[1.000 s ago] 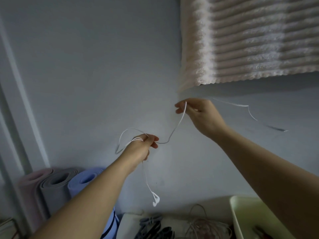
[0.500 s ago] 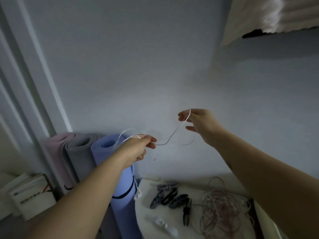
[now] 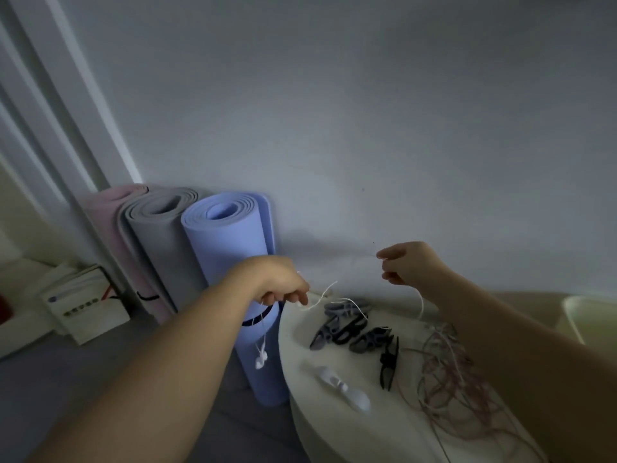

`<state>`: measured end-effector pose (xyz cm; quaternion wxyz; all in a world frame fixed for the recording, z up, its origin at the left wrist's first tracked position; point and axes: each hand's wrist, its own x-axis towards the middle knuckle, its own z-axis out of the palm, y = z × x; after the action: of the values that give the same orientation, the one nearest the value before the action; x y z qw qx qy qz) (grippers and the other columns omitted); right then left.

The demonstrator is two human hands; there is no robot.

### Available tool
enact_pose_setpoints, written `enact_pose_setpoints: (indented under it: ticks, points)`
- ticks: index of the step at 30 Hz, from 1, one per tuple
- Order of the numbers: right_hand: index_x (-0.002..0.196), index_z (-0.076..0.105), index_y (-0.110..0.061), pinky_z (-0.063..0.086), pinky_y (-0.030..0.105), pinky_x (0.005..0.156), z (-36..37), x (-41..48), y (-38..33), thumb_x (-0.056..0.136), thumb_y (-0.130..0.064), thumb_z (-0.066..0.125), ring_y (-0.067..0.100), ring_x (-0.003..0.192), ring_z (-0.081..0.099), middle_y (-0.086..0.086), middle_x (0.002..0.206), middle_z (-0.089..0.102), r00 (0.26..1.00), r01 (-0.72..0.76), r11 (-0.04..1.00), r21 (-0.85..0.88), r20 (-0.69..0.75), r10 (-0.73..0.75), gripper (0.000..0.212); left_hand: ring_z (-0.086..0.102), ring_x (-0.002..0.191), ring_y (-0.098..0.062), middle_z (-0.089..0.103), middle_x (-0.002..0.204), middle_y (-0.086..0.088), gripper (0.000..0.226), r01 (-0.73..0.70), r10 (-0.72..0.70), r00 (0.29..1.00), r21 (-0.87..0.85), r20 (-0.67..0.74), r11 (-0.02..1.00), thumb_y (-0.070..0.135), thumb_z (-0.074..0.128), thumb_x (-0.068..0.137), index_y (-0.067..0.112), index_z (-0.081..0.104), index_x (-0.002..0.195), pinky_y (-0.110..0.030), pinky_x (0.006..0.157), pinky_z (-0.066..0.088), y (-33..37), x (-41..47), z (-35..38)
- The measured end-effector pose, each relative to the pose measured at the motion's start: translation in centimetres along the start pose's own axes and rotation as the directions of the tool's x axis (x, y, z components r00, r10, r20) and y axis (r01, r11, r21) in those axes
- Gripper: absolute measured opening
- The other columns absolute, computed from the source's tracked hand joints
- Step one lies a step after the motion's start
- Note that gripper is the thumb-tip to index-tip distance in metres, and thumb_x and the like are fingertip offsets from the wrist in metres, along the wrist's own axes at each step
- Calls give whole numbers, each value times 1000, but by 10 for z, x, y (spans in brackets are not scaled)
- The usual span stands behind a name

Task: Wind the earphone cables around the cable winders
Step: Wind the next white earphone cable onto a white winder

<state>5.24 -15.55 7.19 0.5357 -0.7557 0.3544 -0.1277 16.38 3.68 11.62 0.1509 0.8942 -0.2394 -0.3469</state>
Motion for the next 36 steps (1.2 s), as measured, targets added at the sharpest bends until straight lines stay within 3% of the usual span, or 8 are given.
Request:
enact_pose_setpoints:
  ticks: [5,9,15,24,26,28,30,36]
  points:
    - [115,65,-18,46,24,75,6,-3,22,80,-4,58,22,91,61,5,118,56,987,157,801,-578,62,-149,39,31,53,-16,45,71,0,22,-201,181,967,-97,-177,975,32,56,94,14,63,83,-23,49,28,6,5,-1]
    - [100,69,-16,44,23,75,41,-34,29,85,-16,56,20,91,60,3,104,63,932,359,704,-613,189,-310,20,37,59,-13,50,78,4,26,-343,228,925,-406,-304,847,34,47,100,22,68,91,-29,64,34,4,11,16]
    - [126,52,-10,43,32,93,103,-57,81,87,-35,64,26,115,53,11,127,55,825,463,552,-694,565,20,48,45,56,-8,55,74,2,23,-358,184,934,-765,-308,536,20,47,101,18,68,91,-18,59,46,0,-3,37]
    - [92,69,-2,37,24,60,44,-44,57,80,-24,67,15,72,52,8,77,60,822,399,586,-705,558,111,25,61,77,-12,62,80,2,25,-393,137,920,-850,-368,352,21,47,100,19,71,91,-29,79,53,-22,-8,60]
    - [81,68,0,36,20,53,25,-44,48,79,-17,69,10,60,48,6,65,55,898,279,806,-523,439,-26,17,63,82,-12,65,83,3,24,-395,121,918,-860,-377,324,25,49,99,20,71,91,-31,84,52,-23,-6,67]
    - [79,66,-5,46,16,58,18,-49,37,76,-10,74,10,60,57,4,64,62,951,97,995,39,290,-104,9,64,90,-11,69,86,5,27,-382,122,924,-864,-363,327,32,45,100,22,70,96,-32,88,51,-23,-5,75]
    - [84,65,-8,53,24,70,17,-53,31,68,-14,75,18,73,64,8,75,68,971,22,869,495,198,-137,20,64,95,-11,71,95,6,35,-345,153,938,-888,-311,305,44,41,97,22,68,103,-31,88,50,-23,-3,87]
    - [96,67,-5,52,28,75,54,-55,33,83,-27,70,23,82,70,11,90,73,963,41,882,469,215,-159,26,68,88,-18,72,98,-9,56,-331,308,919,-908,-248,257,57,49,77,14,68,108,-37,83,53,-20,1,104]
